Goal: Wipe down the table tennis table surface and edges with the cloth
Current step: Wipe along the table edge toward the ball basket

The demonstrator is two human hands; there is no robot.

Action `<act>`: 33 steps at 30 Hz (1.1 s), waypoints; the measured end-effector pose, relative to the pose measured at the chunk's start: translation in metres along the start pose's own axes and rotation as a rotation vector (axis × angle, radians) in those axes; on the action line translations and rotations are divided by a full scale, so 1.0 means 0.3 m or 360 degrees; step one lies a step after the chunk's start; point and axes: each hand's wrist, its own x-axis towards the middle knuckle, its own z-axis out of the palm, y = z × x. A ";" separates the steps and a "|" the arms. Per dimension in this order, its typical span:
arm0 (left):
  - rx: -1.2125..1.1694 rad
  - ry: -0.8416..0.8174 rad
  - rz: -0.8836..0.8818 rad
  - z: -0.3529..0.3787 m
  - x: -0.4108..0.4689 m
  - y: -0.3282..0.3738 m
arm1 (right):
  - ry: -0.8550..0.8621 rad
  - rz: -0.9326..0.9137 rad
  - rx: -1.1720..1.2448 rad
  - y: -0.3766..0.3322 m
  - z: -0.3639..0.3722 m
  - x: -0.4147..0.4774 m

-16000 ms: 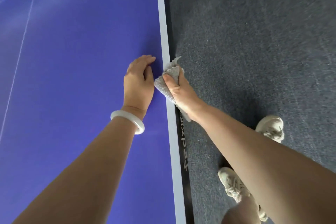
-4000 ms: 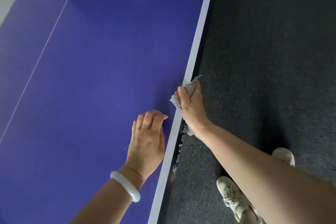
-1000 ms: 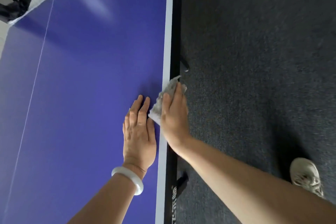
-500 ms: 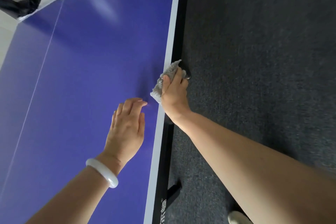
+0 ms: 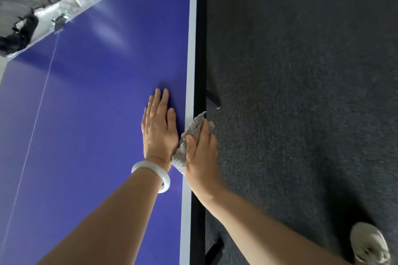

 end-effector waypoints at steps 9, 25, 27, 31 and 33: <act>-0.0040 -0.0014 -0.0052 -0.003 -0.008 0.010 | 0.0049 -0.0141 -0.0020 -0.203 -0.067 0.486; -0.0023 -0.0060 -0.0097 -0.006 -0.007 0.021 | 0.0064 -0.0193 0.0147 -0.061 -0.008 0.287; 0.0021 -0.0070 -0.0091 -0.007 -0.012 0.024 | 0.0039 -0.0178 0.0205 -0.148 -0.048 0.463; 0.0085 -0.0084 -0.0095 -0.009 -0.011 0.027 | 0.0113 -0.0131 0.0283 -0.176 -0.061 0.535; 0.0116 -0.0089 -0.0080 -0.006 -0.011 0.031 | 0.0134 -0.0060 0.0371 -0.123 -0.035 0.431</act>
